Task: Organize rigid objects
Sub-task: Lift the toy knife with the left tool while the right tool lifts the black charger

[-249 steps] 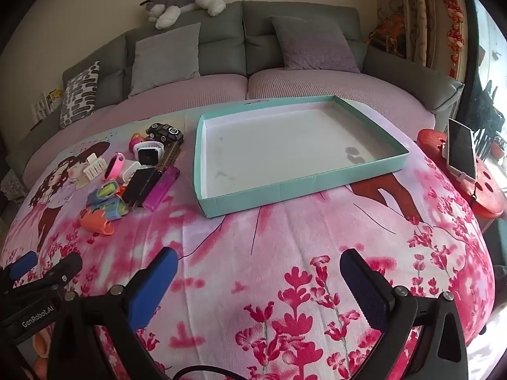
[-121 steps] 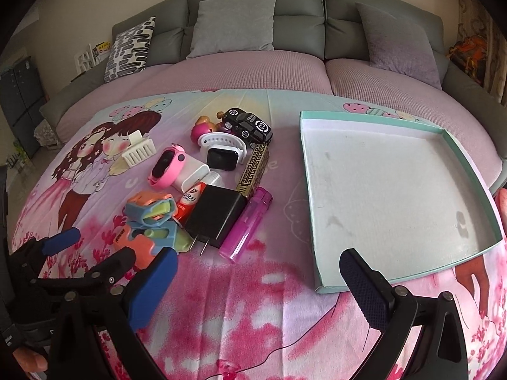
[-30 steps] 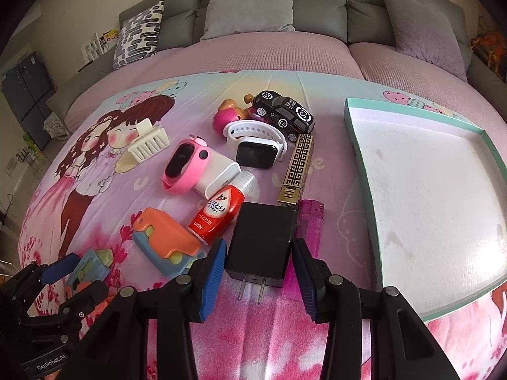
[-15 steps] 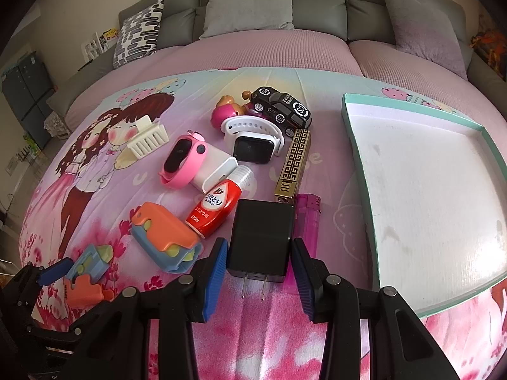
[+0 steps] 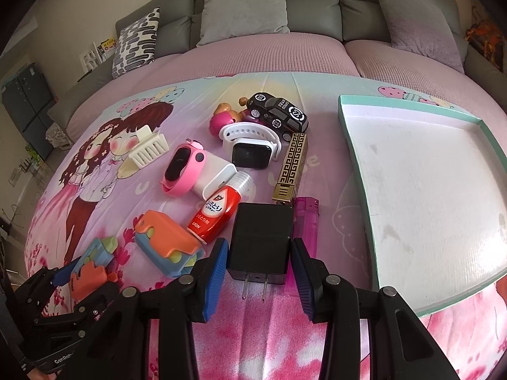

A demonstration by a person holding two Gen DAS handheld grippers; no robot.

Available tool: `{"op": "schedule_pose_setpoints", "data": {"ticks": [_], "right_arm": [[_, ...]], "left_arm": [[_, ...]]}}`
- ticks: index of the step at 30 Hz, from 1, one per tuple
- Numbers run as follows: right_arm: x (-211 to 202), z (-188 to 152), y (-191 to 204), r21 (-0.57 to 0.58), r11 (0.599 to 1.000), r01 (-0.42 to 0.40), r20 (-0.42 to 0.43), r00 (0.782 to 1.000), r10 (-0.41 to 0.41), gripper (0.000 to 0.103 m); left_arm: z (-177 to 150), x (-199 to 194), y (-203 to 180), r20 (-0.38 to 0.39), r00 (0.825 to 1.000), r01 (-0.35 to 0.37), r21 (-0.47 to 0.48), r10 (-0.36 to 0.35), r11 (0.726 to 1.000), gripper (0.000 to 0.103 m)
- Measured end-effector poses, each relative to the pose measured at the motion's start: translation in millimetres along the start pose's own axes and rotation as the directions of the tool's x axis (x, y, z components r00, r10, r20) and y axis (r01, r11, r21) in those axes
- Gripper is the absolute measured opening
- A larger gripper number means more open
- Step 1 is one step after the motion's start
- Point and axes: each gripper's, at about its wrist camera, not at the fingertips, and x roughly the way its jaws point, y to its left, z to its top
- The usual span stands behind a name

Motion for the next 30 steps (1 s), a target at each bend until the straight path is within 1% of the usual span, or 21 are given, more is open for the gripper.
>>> {"op": "schedule_pose_setpoints", "data": {"ticks": [6, 11, 14, 17, 19, 23, 25, 27, 30], "right_arm": [[-7, 3, -8, 0.043, 0.998, -0.042, 0.037, 0.998, 0.041, 0.042], [-16, 10, -15, 0.059, 0.996, -0.066, 0.075, 0.995, 0.062, 0.042], [-15, 11, -16, 0.045, 0.998, -0.036, 0.068, 0.997, 0.033, 0.042], [-9, 7, -19, 0.048, 0.998, -0.052, 0.046, 0.998, 0.050, 0.042], [-9, 5, -19, 0.031, 0.998, -0.048, 0.040, 0.998, 0.047, 0.042], [-7, 3, -10, -0.024, 1.000, -0.014, 0.022, 1.000, 0.015, 0.042], [-1, 2, -7, -0.047, 0.999, 0.001, -0.003, 1.000, -0.001, 0.042], [5, 0, -5, -0.059, 0.998, 0.012, -0.027, 1.000, -0.013, 0.042], [8, 2, -2, -0.077, 0.997, 0.031, -0.038, 0.999, -0.034, 0.042]], "left_arm": [[14, -1, 0, 0.039, 0.999, -0.005, -0.029, 0.006, 1.000, 0.074], [33, -6, -6, 0.086, 0.996, -0.006, -0.041, 0.009, 0.999, 0.074], [46, -7, -11, 0.113, 0.994, -0.005, -0.049, 0.011, 0.999, 0.074], [55, -9, -16, 0.131, 0.991, 0.010, -0.059, -0.003, 0.998, 0.074], [58, -9, -19, 0.138, 0.990, 0.007, -0.055, 0.001, 0.998, 0.074], [56, -2, -25, 0.107, 0.994, -0.027, -0.038, 0.031, 0.999, 0.074], [55, 3, -24, 0.081, 0.995, -0.048, -0.042, 0.051, 0.998, 0.074], [52, 6, -20, 0.064, 0.996, -0.057, -0.053, 0.060, 0.997, 0.074], [50, 9, -15, 0.052, 0.996, -0.064, -0.062, 0.067, 0.996, 0.074]]}}
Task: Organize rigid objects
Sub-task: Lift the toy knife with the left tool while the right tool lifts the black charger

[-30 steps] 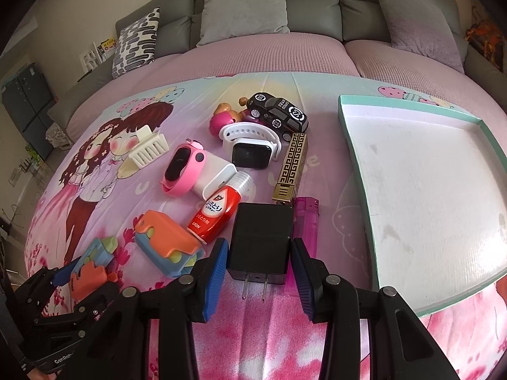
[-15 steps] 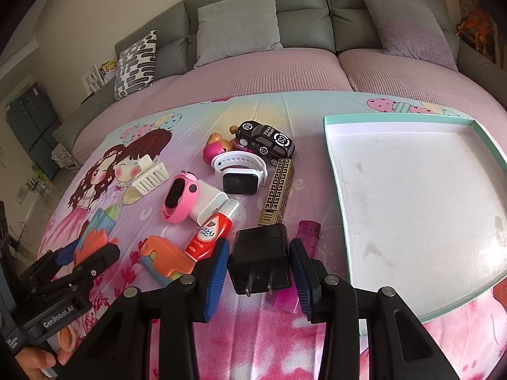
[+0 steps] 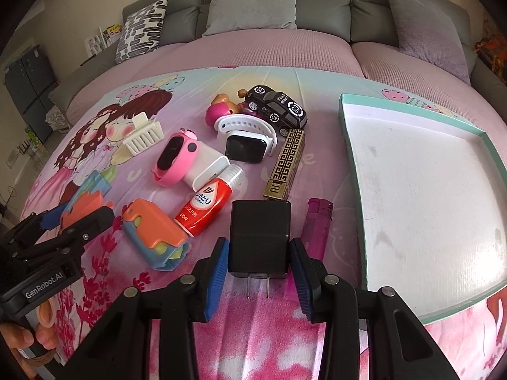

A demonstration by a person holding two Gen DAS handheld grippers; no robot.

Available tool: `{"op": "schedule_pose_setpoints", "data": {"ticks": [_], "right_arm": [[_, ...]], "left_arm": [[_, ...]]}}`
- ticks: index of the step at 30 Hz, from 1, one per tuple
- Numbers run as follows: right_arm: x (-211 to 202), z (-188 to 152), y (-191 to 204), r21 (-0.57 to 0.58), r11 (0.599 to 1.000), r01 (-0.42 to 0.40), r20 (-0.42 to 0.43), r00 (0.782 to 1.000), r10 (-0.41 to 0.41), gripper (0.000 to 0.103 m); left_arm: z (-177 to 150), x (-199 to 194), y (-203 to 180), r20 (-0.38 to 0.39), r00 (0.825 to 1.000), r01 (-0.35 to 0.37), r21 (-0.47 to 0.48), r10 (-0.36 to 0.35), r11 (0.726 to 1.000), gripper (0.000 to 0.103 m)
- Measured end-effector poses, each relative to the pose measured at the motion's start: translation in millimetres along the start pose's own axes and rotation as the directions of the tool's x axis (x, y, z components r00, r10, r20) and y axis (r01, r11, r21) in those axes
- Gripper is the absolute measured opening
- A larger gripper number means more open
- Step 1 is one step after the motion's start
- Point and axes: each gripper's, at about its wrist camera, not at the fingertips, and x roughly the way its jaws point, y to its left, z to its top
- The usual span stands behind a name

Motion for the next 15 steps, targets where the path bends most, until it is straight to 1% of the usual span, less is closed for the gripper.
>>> {"op": "schedule_pose_setpoints", "data": {"ticks": [4, 9, 15], "right_arm": [[8, 3, 5, -0.026, 0.999, 0.036, -0.038, 0.999, -0.037, 0.042], [19, 5, 8, -0.039, 0.997, 0.061, -0.079, 0.995, -0.064, 0.043], [20, 7, 10, -0.041, 0.996, 0.077, -0.081, 0.993, -0.080, 0.042]], "left_arm": [[-3, 5, 5, -0.018, 1.000, -0.001, -0.015, 0.001, 1.000, 0.074], [-7, 11, 7, -0.035, 0.999, -0.007, -0.010, 0.006, 1.000, 0.074], [-11, 17, 12, -0.053, 0.999, 0.005, -0.030, -0.007, 1.000, 0.074]]}}
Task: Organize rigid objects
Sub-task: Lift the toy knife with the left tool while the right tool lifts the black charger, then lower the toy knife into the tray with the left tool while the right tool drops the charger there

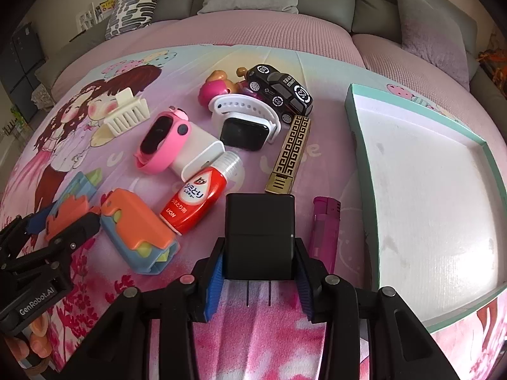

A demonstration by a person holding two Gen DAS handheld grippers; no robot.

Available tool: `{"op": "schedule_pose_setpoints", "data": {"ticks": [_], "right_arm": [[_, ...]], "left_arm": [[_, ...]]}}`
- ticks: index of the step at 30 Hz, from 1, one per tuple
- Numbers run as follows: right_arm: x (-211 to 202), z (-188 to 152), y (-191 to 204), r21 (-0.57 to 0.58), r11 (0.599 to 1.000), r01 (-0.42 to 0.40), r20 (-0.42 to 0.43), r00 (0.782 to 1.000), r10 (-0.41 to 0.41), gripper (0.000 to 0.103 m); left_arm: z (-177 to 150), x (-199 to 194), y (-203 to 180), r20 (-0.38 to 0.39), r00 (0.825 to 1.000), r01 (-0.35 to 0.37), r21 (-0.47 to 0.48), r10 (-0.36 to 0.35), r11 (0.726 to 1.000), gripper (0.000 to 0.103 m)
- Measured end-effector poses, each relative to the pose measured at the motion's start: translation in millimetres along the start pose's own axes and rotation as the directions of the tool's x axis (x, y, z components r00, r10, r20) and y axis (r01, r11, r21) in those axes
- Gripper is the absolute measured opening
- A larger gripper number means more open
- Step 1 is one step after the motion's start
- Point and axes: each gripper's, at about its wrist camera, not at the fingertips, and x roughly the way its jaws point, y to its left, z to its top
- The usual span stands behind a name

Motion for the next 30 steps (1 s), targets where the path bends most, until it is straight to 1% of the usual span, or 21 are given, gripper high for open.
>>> {"op": "schedule_pose_setpoints", "data": {"ticks": [2, 5, 8, 10, 12, 16, 19, 21, 23, 25, 27, 30], "right_arm": [[-6, 1, 0, 0.007, 1.000, -0.003, 0.023, 1.000, 0.003, 0.042], [-23, 4, -4, 0.022, 1.000, -0.015, 0.080, 0.997, 0.013, 0.042], [-40, 10, -14, 0.052, 0.998, -0.030, 0.137, 0.990, 0.023, 0.042], [-48, 14, -25, 0.088, 0.995, -0.040, 0.169, 0.985, 0.025, 0.042], [-51, 18, -39, 0.131, 0.991, -0.033, 0.186, 0.983, 0.008, 0.042], [-51, 14, -75, 0.215, 0.976, 0.018, 0.201, 0.978, -0.063, 0.042], [-51, 7, -107, 0.292, 0.954, 0.066, 0.199, 0.972, -0.129, 0.042], [-52, 4, -126, 0.322, 0.940, 0.114, 0.193, 0.964, -0.183, 0.042], [-53, -1, -146, 0.351, 0.922, 0.162, 0.178, 0.955, -0.235, 0.042], [-53, -8, -165, 0.389, 0.899, 0.200, 0.155, 0.948, -0.278, 0.042], [-53, -15, -183, 0.428, 0.877, 0.218, 0.136, 0.944, -0.301, 0.042], [-59, -23, -202, 0.471, 0.847, 0.246, 0.126, 0.932, -0.341, 0.042]], "left_arm": [[0, -2, 2, 0.005, 1.000, 0.001, -0.004, -0.001, 1.000, 0.074], [5, -12, 4, 0.036, 0.999, -0.005, -0.007, 0.005, 1.000, 0.074], [18, -26, -1, 0.080, 0.997, -0.004, 0.006, 0.004, 1.000, 0.074], [29, -35, -10, 0.110, 0.994, 0.002, 0.032, -0.006, 0.999, 0.074], [42, -41, -23, 0.132, 0.991, 0.016, 0.063, -0.024, 0.998, 0.074], [63, -45, -61, 0.153, 0.985, 0.065, 0.129, -0.085, 0.990, 0.074], [72, -38, -96, 0.133, 0.982, 0.111, 0.188, -0.137, 0.976, 0.074], [76, -31, -122, 0.115, 0.981, 0.127, 0.229, -0.156, 0.965, 0.074], [80, -23, -148, 0.085, 0.979, 0.159, 0.260, -0.186, 0.952, 0.074], [83, -14, -171, 0.047, 0.975, 0.198, 0.272, -0.219, 0.942, 0.074], [83, -8, -194, 0.016, 0.970, 0.230, 0.280, -0.244, 0.932, 0.074], [82, 1, -226, -0.014, 0.966, 0.249, 0.303, -0.257, 0.920, 0.074]]}}
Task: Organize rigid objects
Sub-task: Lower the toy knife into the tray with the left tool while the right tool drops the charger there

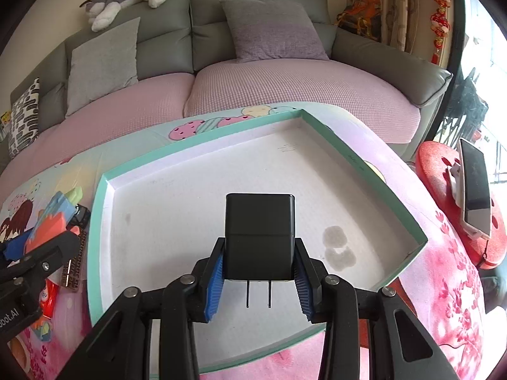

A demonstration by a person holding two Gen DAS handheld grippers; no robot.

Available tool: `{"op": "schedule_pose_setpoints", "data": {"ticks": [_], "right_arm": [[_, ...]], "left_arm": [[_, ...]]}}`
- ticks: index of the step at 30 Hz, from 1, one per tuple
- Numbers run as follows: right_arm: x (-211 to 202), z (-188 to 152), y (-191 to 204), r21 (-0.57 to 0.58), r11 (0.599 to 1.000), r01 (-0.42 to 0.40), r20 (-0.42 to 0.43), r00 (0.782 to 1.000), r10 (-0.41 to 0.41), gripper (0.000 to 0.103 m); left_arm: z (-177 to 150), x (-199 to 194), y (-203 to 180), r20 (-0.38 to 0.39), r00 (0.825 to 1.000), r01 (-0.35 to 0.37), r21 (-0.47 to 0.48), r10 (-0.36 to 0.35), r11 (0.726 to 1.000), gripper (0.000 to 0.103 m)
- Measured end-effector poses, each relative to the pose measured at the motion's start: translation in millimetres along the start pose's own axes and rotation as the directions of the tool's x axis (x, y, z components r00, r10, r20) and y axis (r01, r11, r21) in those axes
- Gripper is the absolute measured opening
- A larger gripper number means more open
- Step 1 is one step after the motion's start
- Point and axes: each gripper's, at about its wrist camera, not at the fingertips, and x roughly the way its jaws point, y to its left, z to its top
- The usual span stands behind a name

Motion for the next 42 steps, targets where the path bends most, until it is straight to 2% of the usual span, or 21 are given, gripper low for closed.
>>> {"op": "schedule_pose_setpoints", "data": {"ticks": [5, 11, 21, 25, 31, 33, 34, 36, 40, 42], "right_arm": [[1, -1, -24, 0.042, 0.998, 0.043, 0.007, 0.999, -0.043, 0.042], [8, -2, -42, 0.079, 0.996, 0.049, -0.011, 0.999, -0.048, 0.042], [14, -4, -41, 0.053, 0.998, 0.046, -0.029, 0.999, -0.044, 0.043], [12, -4, -38, 0.047, 0.998, 0.037, -0.032, 0.999, -0.035, 0.043], [6, -2, -30, 0.017, 0.999, 0.031, -0.011, 0.999, -0.031, 0.056], [5, -1, -28, 0.010, 1.000, 0.029, -0.008, 1.000, -0.029, 0.060], [4, -1, -27, 0.008, 1.000, 0.027, -0.006, 1.000, -0.027, 0.062], [3, 0, -25, 0.003, 1.000, 0.018, -0.003, 1.000, -0.018, 0.074], [0, 1, -16, -0.013, 1.000, -0.012, 0.009, 1.000, 0.012, 0.083], [-1, 1, -10, -0.031, 0.999, -0.021, 0.012, 1.000, 0.021, 0.092]], "left_arm": [[8, 19, -34, -0.023, 1.000, 0.012, 0.020, -0.011, 1.000, 0.074], [11, 39, -53, -0.052, 0.999, -0.005, 0.015, 0.006, 1.000, 0.074], [11, 40, -53, -0.048, 0.998, -0.046, -0.005, 0.045, 0.999, 0.074], [11, 33, -43, -0.042, 0.997, -0.066, -0.042, 0.064, 0.997, 0.078], [12, 22, -26, -0.011, 0.994, -0.109, -0.084, 0.108, 0.990, 0.079], [11, 20, -20, -0.008, 0.992, -0.123, -0.101, 0.123, 0.987, 0.083], [10, 19, -17, -0.004, 0.992, -0.129, -0.113, 0.129, 0.985, 0.091], [7, 15, -9, 0.007, 0.989, -0.148, -0.141, 0.151, 0.979, 0.094], [-3, 6, 10, 0.012, 0.982, -0.185, -0.204, 0.191, 0.961, 0.095], [-9, 3, 22, 0.008, 0.979, -0.196, -0.244, 0.204, 0.950, 0.095]]}}
